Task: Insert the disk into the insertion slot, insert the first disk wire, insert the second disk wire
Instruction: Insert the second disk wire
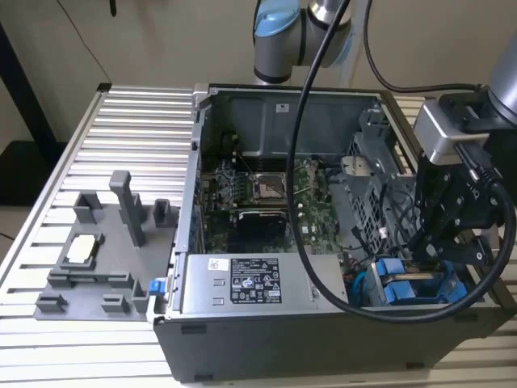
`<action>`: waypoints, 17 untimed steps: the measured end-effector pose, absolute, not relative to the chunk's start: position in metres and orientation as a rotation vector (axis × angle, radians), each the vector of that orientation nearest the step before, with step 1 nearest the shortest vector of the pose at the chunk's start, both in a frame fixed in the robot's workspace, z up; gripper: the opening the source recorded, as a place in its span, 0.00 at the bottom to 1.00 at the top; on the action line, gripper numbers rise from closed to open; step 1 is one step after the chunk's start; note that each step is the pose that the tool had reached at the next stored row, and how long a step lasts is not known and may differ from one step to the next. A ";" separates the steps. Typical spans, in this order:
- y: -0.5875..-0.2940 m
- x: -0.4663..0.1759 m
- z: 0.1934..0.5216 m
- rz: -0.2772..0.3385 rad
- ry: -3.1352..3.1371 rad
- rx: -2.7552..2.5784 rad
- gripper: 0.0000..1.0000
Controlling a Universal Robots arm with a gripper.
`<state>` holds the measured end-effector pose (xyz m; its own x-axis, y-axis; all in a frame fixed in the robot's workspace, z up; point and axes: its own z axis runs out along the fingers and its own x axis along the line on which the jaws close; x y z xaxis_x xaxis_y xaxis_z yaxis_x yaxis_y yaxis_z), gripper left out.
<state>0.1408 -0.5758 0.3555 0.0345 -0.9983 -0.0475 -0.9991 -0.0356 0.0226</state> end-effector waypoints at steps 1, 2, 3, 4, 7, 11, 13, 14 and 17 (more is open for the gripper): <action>-0.576 0.141 0.355 0.078 2.180 -2.237 0.16; -0.576 0.141 0.355 0.078 2.191 -2.226 0.16; -0.576 0.141 0.354 0.078 2.201 -2.215 0.16; -0.576 0.141 0.354 0.079 2.210 -2.206 0.16; -0.576 0.141 0.353 0.080 2.232 -2.180 0.16; -0.576 0.141 0.353 0.081 2.248 -2.163 0.16; -0.576 0.141 0.353 0.082 2.247 -2.162 0.16; -0.576 0.141 0.352 0.085 2.246 -2.160 0.16; -0.576 0.141 0.351 0.095 2.238 -2.153 0.16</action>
<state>0.1410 -0.5760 0.3507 -0.0392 -0.9970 -0.0672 -0.9991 0.0380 0.0197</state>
